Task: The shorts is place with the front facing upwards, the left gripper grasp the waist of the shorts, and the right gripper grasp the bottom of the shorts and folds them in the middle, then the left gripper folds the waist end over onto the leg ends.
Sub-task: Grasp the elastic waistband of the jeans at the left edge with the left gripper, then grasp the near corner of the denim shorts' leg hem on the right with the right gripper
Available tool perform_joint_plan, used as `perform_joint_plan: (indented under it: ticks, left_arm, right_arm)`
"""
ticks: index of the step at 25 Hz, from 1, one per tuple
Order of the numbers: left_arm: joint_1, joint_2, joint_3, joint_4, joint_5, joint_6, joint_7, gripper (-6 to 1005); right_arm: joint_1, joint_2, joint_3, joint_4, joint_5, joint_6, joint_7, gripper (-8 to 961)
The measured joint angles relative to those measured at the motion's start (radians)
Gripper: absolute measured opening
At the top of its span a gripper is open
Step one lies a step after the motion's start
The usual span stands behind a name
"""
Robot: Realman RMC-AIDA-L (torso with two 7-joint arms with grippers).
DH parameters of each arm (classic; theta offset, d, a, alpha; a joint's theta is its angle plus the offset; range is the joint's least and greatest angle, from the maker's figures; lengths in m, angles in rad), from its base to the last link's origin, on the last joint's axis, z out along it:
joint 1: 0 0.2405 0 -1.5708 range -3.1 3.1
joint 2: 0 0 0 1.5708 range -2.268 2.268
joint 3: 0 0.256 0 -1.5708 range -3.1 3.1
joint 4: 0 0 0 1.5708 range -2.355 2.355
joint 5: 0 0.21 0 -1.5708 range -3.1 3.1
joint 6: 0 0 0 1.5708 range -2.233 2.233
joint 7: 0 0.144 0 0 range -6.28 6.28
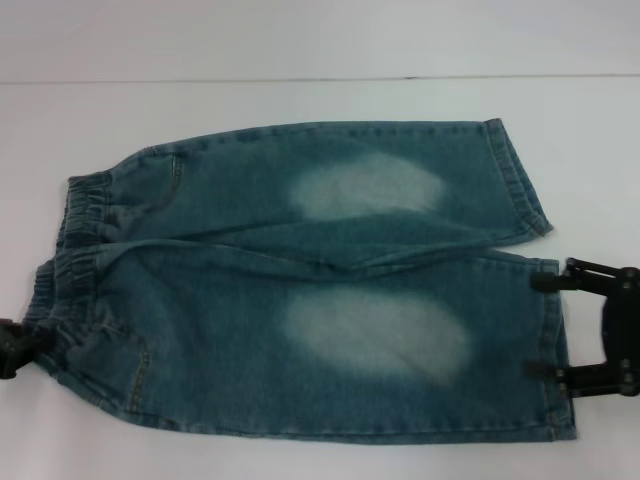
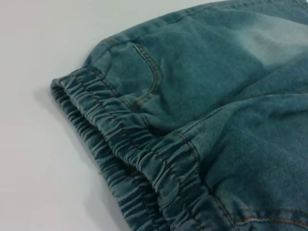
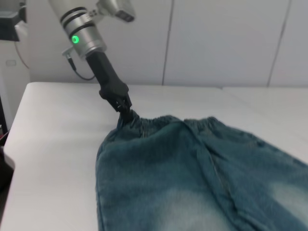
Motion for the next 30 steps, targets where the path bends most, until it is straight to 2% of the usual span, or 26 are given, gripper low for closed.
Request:
perform_joint_plan:
  ticks: [2,7,12,16,19,24,30]
  left_arm:
    - [-0.005,-0.001,0.003,0.000,0.001,0.000,-0.002,97]
    - [-0.015,-0.003,0.007,-0.008,0.005,-0.022,-0.001,79]
    - [-0.017,-0.004,0.008,-0.015,0.005,-0.030,0.002,61]
    - [-0.016,-0.004,0.010,-0.026,0.005,-0.031,0.004,60]
    - [-0.017,-0.001,0.009,-0.035,0.005,-0.032,0.005,63]
    - [-0.017,-0.001,0.009,-0.039,0.005,-0.043,0.005,68]
    - [-0.018,-0.001,0.009,-0.046,0.005,-0.046,0.006,74]
  right_arm:
    - [-0.005,-0.003,-0.008,-0.047,-0.020,-0.017,0.054,943]
    - [-0.004,-0.003,-0.034,-0.256,-0.149,-0.128,0.219,943]
    - [0.030,-0.018,-0.115,-0.411,-0.269,-0.159,0.410,943]
    - [0.093,-0.018,-0.164,-0.433,-0.423,-0.159,0.509,942]
    - [0.132,-0.010,-0.187,-0.424,-0.505,-0.159,0.537,942]
    - [0.138,0.000,-0.301,-0.403,-0.528,-0.158,0.580,942]
    - [0.137,0.006,-0.386,-0.382,-0.532,-0.146,0.631,941]
